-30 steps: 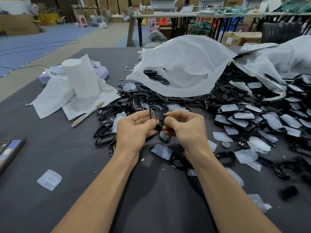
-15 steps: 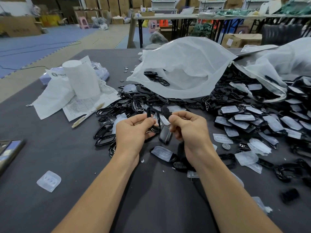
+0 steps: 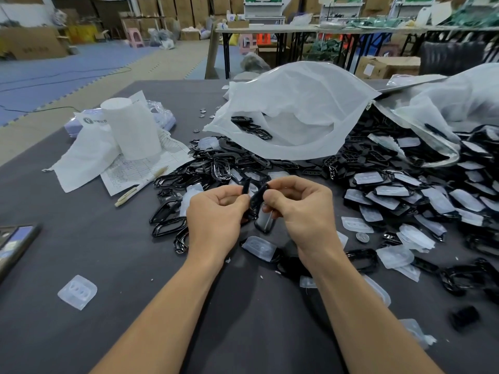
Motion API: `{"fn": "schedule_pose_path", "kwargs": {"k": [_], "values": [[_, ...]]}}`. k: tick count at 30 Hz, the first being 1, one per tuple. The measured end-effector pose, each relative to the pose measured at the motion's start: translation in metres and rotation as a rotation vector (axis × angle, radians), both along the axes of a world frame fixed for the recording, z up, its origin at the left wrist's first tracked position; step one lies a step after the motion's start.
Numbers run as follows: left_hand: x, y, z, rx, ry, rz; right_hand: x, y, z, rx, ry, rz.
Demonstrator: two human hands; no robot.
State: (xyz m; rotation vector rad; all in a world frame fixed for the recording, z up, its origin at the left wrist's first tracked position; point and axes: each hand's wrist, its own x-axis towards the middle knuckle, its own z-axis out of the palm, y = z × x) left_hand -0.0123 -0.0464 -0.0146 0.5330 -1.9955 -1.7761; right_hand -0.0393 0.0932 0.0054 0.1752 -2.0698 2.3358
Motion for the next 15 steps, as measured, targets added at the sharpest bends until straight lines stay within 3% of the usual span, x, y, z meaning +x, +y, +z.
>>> {"fn": "schedule_pose_path", "kwargs": {"k": [6,15], "values": [[0.0014,0.0047,0.0029,0.003,0.065,-0.014,-0.0031,0.0006,-0.0032,0.140,0.035,-0.087],[0.0050,0.0058,0.0075,0.026,0.105,-0.102,0.0021,0.0021,0.0010,0.492,0.241,-0.213]]}}
